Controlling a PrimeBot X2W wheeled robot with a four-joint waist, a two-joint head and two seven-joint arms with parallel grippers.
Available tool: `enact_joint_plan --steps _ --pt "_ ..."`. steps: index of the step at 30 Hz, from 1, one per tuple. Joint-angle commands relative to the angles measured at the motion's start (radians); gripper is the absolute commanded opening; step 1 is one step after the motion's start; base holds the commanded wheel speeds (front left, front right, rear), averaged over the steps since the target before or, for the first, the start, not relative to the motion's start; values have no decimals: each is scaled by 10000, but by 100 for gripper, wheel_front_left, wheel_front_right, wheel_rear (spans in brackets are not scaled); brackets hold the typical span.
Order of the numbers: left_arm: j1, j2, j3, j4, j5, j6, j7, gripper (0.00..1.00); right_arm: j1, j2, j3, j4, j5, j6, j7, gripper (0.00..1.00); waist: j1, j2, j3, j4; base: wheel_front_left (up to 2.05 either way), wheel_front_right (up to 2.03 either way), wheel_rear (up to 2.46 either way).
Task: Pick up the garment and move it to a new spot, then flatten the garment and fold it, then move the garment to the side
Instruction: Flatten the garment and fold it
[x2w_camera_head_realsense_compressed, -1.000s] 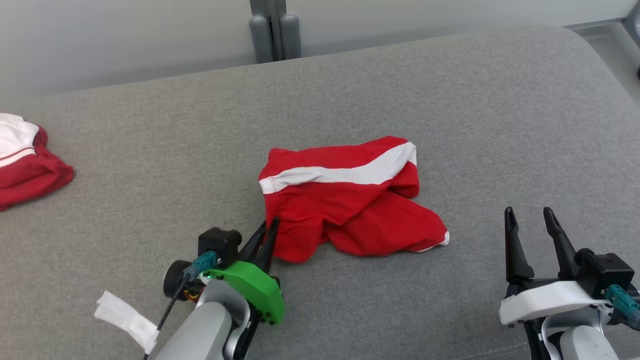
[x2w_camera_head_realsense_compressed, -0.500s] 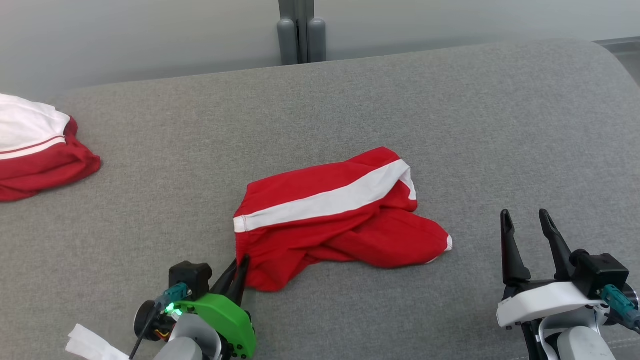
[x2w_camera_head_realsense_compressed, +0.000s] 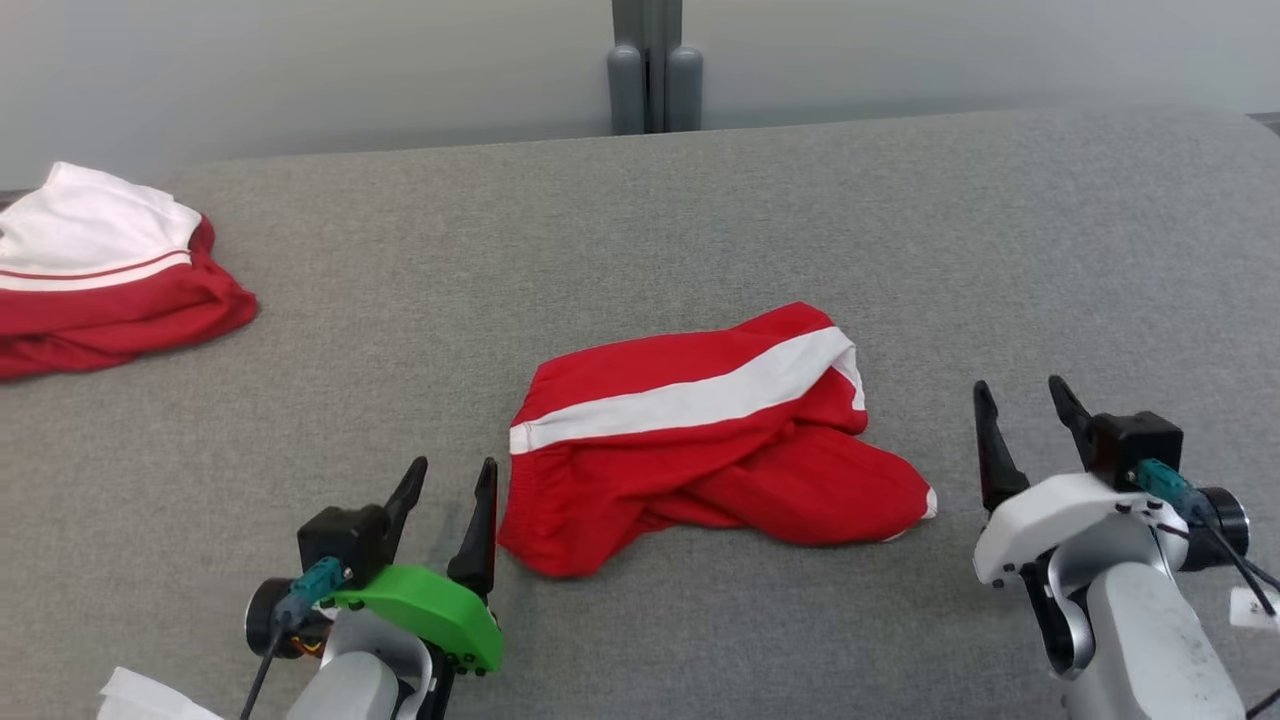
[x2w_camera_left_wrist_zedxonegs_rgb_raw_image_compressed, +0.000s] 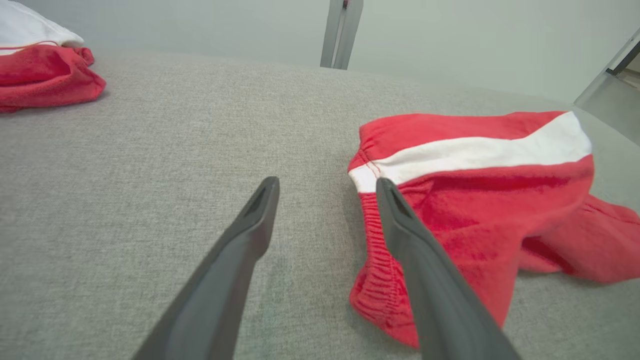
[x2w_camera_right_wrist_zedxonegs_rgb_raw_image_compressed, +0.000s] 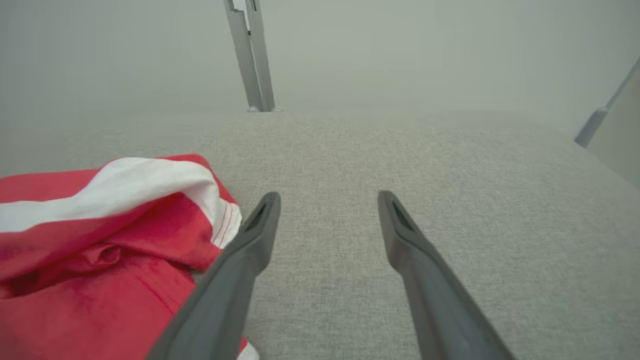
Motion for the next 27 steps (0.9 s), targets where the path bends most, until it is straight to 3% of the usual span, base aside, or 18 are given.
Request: enact_joint_plan --steps 1,12,19,20,21,24,27 --pt "71 24 144 -171 70 121 -68 100 -289 -19 83 266 -140 1 285 100 0 0 30 303 0 0 0" --pt "364 -13 714 -1291 587 372 -79 100 -2113 -53 553 2955 -314 1 1694 100 0 0 446 1518 0 0 0" --pt "527 -110 1049 -1480 706 339 -79 100 -2798 -58 610 4305 -573 1 1951 100 0 0 588 1747 0 0 0" --pt "547 -122 1098 -1498 738 336 -80 100 -2875 -54 603 4468 -596 1 1924 71 0 0 597 1741 0 0 0" --pt "561 -135 1132 -1509 752 336 -80 100 -2925 -49 579 4603 -607 1 1926 49 0 0 601 1727 0 0 0" --pt "612 -179 1261 -1550 848 313 -80 100 -3120 -59 528 4912 -610 -1 1738 0 0 0 584 1611 0 0 0" --pt "644 -219 1368 -1571 924 285 -80 100 -3293 -52 451 4922 -586 -1 1333 0 0 0 531 1435 0 0 0"
